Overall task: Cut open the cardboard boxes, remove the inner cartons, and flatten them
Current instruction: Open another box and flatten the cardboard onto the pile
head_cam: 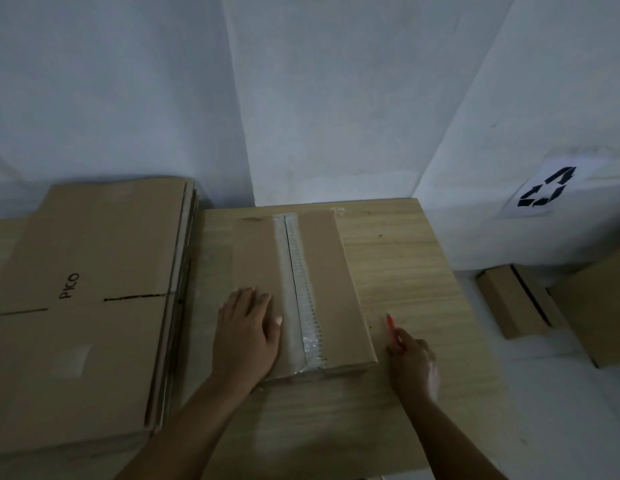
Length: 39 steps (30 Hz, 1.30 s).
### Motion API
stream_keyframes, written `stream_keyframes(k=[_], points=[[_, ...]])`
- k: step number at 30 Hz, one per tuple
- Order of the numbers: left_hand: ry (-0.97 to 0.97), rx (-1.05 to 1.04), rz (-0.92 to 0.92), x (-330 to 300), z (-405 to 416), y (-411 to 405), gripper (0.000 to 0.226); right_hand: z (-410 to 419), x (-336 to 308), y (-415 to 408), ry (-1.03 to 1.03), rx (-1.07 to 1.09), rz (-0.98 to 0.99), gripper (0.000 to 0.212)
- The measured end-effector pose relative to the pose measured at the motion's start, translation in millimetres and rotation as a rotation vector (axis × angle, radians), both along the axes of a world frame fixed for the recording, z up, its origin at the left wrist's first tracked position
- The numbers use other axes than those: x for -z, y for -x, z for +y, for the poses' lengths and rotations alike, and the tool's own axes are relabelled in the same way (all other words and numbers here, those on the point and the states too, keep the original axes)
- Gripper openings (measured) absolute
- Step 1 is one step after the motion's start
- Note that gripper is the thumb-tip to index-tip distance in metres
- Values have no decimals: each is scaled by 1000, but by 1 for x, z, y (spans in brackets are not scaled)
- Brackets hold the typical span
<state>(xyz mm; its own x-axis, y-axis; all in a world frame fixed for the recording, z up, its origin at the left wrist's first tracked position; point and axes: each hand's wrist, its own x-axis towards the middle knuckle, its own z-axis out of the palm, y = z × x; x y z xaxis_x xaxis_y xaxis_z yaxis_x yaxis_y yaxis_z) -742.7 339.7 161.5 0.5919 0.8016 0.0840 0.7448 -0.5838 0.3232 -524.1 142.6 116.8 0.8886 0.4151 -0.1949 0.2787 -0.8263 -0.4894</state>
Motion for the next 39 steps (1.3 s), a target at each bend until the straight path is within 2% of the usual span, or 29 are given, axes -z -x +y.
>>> stream_keyframes(k=[4,10,11,14,17,19,21,23,25,28,33,36,38,39], points=[[68,-12,21,4,-9,-2,74,-7,10,2,-7,-4,25,42],[79,-38,3,9,-10,-4,73,-11,24,-4,72,-33,-100,53],[75,-38,0,10,-11,-5,72,-8,21,-4,48,-11,-112,53],[76,-33,-29,14,-10,-6,67,19,-10,8,-225,54,-142,43],[71,-30,-81,18,-8,-6,60,48,-39,30,-363,-155,-357,39],[52,-23,-96,19,-8,-7,56,67,-59,47,-352,-288,-397,38],[27,-6,-87,18,-7,-7,54,83,-73,62,-227,-401,-368,45],[8,11,-63,19,-7,-5,54,91,-78,71,-7,-527,-274,65],[13,7,-39,20,-6,-4,57,93,-79,72,109,-571,-211,74],[32,5,0,20,-5,-5,64,94,-98,75,37,-522,-150,63],[49,2,10,12,-8,-5,73,80,-133,59,-288,-431,-102,41],[48,4,29,9,-9,-6,74,61,-148,34,-295,-363,-269,29],[50,7,43,6,-8,-8,74,48,-148,16,-168,-300,-528,26],[52,12,43,5,-8,-9,75,43,-145,8,-55,-270,-644,32]])
